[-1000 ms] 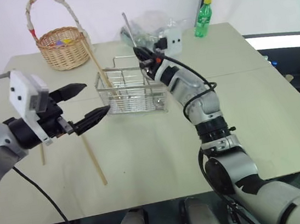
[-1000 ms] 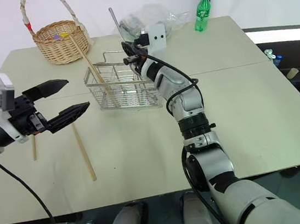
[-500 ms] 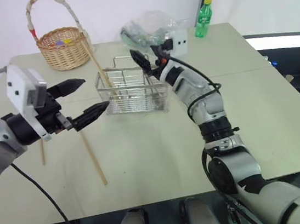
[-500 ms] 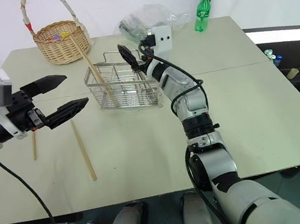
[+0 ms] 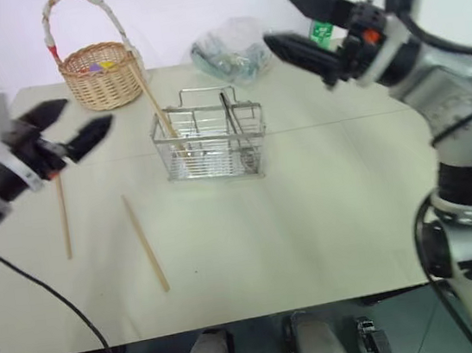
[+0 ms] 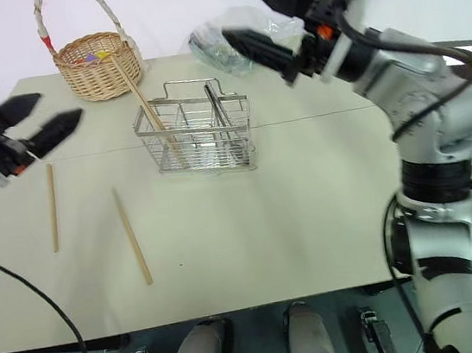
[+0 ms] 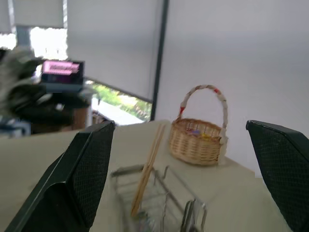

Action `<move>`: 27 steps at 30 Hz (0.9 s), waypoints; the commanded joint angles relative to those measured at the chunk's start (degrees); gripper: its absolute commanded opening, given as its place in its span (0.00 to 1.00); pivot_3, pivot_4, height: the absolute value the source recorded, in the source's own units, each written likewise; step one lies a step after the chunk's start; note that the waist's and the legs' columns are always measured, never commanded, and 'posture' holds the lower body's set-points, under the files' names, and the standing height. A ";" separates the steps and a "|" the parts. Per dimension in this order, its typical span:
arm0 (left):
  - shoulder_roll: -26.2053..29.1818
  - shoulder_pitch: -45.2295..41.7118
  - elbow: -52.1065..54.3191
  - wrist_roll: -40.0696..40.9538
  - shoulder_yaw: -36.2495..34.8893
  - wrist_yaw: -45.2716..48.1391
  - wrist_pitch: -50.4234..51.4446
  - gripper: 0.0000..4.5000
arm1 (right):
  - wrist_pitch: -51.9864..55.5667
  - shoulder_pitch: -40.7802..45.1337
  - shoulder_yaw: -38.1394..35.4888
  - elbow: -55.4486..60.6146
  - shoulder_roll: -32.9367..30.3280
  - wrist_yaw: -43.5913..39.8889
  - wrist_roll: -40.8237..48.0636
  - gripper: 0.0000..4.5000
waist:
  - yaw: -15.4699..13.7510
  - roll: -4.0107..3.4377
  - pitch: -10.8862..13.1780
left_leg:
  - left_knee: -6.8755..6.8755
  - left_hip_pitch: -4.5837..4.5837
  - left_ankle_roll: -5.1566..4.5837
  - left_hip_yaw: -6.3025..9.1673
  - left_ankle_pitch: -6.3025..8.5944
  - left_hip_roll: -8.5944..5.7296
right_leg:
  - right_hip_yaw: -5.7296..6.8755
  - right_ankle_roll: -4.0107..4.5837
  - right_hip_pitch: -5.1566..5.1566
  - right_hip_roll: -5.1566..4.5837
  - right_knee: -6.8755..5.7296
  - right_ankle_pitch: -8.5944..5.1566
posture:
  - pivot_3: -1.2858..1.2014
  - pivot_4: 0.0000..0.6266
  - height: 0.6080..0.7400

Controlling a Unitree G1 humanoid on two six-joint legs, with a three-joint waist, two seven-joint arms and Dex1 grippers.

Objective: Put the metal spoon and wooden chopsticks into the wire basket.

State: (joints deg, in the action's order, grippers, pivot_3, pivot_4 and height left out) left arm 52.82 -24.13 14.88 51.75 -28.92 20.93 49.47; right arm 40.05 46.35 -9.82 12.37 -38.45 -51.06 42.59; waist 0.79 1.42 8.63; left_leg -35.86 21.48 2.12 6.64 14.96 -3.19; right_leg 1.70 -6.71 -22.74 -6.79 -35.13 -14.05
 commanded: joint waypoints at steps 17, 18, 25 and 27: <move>1.11 -25.60 -51.71 -27.26 19.49 -4.60 9.49 1.00 | 5.70 -19.33 -3.55 16.32 -10.21 -4.90 9.49 1.00 | -1.10 0.38 -0.03 | -0.04 0.09 0.04 0.01 0.01 -0.04 | -0.01 -0.08 -0.05 -0.21 0.03 -0.01 | 0.52 0.24 0.50; 0.74 -26.78 -54.17 -28.46 20.22 -3.70 8.61 1.00 | 6.02 -19.74 -3.81 16.71 -10.31 -4.29 9.95 1.00 | -1.21 0.39 -0.03 | -0.04 0.09 0.05 0.00 0.01 -0.04 | -0.01 -0.08 -0.06 -0.21 0.03 -0.01 | 0.52 0.24 0.50; -3.42 -33.59 -70.05 -35.75 23.00 -0.40 1.67 1.00 | 7.35 -25.43 -6.91 21.10 -12.04 -2.51 13.42 1.00 | -1.64 0.52 -0.10 | -0.15 0.61 0.05 0.00 0.00 -0.08 | 0.04 -0.11 -0.49 -0.28 0.01 0.02 | 0.52 0.24 0.50; -4.53 -35.01 -73.69 -37.35 23.12 -0.05 0.15 1.00 | 7.51 -25.92 -7.61 21.27 -12.02 -1.20 14.17 1.00 | -1.59 0.56 -0.12 | -0.22 0.69 0.05 0.02 0.00 -0.10 | 0.04 -0.21 -0.51 -0.29 0.02 0.08 | 0.52 0.24 0.50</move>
State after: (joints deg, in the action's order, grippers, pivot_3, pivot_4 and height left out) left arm 48.03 -56.92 -57.01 16.11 -5.89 20.33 51.65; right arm 47.75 20.30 -14.99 32.20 -49.79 -53.24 55.05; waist -0.80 1.98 8.52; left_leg -36.10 22.18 2.17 6.65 14.96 -3.32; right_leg 1.74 -6.95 -23.25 -7.11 -35.09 -13.95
